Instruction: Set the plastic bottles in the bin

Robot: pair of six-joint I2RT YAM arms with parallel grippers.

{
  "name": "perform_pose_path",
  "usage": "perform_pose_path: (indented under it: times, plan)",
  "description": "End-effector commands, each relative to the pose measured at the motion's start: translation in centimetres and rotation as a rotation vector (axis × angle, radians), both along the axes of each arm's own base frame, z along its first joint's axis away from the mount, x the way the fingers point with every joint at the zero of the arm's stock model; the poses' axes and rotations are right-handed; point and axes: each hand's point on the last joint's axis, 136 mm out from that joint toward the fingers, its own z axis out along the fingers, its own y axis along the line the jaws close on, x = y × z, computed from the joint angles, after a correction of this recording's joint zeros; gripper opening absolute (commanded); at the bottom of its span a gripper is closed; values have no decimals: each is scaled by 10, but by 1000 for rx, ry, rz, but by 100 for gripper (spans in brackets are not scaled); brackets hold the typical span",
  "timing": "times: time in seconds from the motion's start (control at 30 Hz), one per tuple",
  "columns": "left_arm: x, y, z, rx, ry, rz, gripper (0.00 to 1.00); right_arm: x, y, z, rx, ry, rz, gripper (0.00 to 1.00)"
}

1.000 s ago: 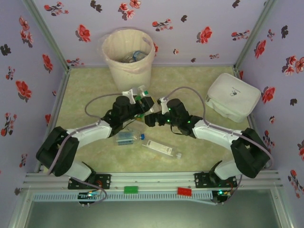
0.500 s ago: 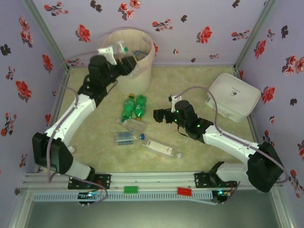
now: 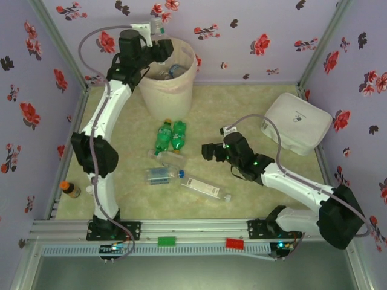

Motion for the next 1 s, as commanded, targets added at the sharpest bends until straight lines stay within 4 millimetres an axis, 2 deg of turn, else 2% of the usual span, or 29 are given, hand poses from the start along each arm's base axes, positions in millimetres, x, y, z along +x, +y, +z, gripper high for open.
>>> perform_pose_path:
  times: [0.0, 0.07, 0.1, 0.17, 0.23, 0.4, 0.53, 0.67, 0.8, 0.87, 0.9, 0.97]
  plan:
    - [14, 5, -17, 72, 34, 23, 36, -7, -13, -2, -6, 0, -31, 100]
    - [20, 3, -26, 85, 60, 24, 50, -10, -18, -3, -12, -2, -32, 100]
    - [22, 2, -31, 92, 72, 24, 63, -12, -20, -6, -17, 3, -33, 100]
    - [21, 3, -32, 99, 87, 27, 99, -15, -22, -8, -20, 17, -36, 99]
    - [17, 5, -28, 100, 92, 27, 100, -15, -24, -12, -26, 35, -53, 100]
    - [-8, 11, 8, 86, 38, 23, 100, -23, -15, -29, -68, 91, -3, 100]
    - [-41, 14, 29, 57, -9, -11, 100, -34, 1, -40, -102, 134, 89, 100]
    - [-85, 18, 27, 0, -42, -48, 100, -52, 25, -46, -130, 172, 235, 100]
    - [-129, 24, -8, -60, -7, -62, 100, -71, 48, -49, -223, 199, 366, 100]
    - [-154, 29, -38, -75, 41, -65, 100, -82, 56, -54, -298, 230, 415, 100]
    - [-163, 33, -47, -85, 53, -57, 100, -85, 59, -57, -330, 243, 429, 100]
    - [-185, 44, -83, -113, 120, -24, 100, -94, 66, -66, -413, 273, 469, 100]
